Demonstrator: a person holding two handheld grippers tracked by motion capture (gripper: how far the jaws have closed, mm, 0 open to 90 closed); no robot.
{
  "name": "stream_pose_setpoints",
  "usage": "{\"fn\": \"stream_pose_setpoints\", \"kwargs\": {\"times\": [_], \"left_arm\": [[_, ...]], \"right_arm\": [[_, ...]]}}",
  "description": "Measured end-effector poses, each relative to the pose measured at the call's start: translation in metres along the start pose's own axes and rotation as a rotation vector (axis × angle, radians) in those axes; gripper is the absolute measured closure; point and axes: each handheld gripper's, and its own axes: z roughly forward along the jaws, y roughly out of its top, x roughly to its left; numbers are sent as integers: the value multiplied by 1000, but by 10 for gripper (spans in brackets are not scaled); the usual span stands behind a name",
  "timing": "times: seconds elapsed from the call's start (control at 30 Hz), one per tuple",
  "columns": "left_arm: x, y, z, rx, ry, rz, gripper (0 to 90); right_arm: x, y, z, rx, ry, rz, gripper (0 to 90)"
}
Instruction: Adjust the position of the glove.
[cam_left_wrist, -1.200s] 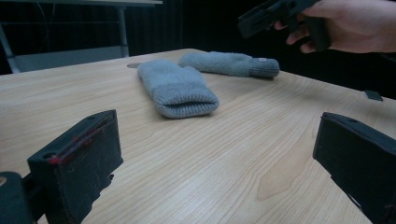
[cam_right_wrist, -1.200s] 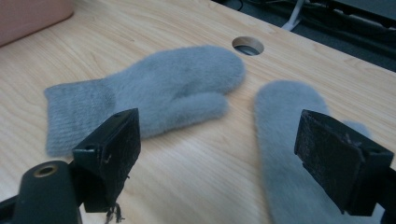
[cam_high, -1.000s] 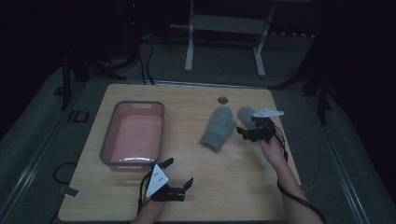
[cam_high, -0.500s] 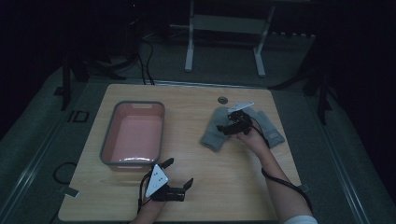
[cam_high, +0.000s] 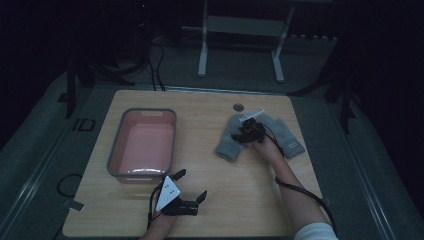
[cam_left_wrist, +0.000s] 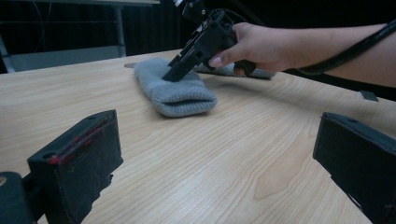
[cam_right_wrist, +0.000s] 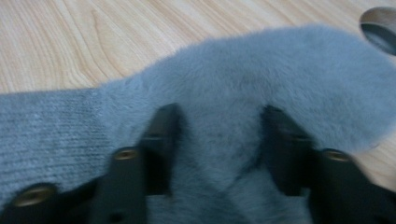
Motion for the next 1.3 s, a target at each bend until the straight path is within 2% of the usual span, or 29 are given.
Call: {"fn": "stream_pose_setpoints", "kwargs": {"times": [0.07, 0.17, 0.23, 0.37, 0.5, 0.67, 0.77, 0.83, 0.93, 1.0, 1.1, 1.17, 1.2, 1.3], "left_arm": [[-1, 0, -1, -5, 7, 8, 14], [-1, 0, -1, -7, 11, 7, 14], [0, 0, -1, -7, 11, -3, 14], [0, 0, -1, -6, 11, 2, 14], [-1, 0, -1, -4, 14, 11, 14], [-1, 0, -1, -5, 12, 15, 14], [-2, 0, -2, -6, 11, 14, 14], [-2, -1, -1, -11, 13, 15, 14], [-2, -1, -1, -10, 12, 15, 14], [-2, -1, -1, -8, 11, 11, 14], [-1, -1, -1, -8, 11, 11, 14], [-1, -1, -1, -8, 10, 10, 14], [-1, -1, -1, -8, 10, 10, 14], [-1, 0, -1, -7, 10, 10, 14]], "right_arm": [[5, -2, 1, -13, 11, -21, 719], [8, -1, 0, -22, 13, -13, 787], [8, 1, -3, -22, 44, 6, 803], [15, 7, -19, -54, 81, -17, 806], [32, 15, -39, -106, 150, -75, 806], [58, 22, -62, -168, 251, -110, 807], [72, 21, -68, -191, 311, -134, 806], [81, 17, -63, -176, 328, -155, 805], [90, 7, -43, -122, 343, -158, 804], [91, 2, -34, -108, 368, -149, 803], [92, -4, -21, -75, 361, -160, 784], [91, -6, -13, -40, 355, -159, 749], [92, -9, -8, -29, 339, -173, 720], [88, -11, -4, -35, 343, -142, 629]]}}
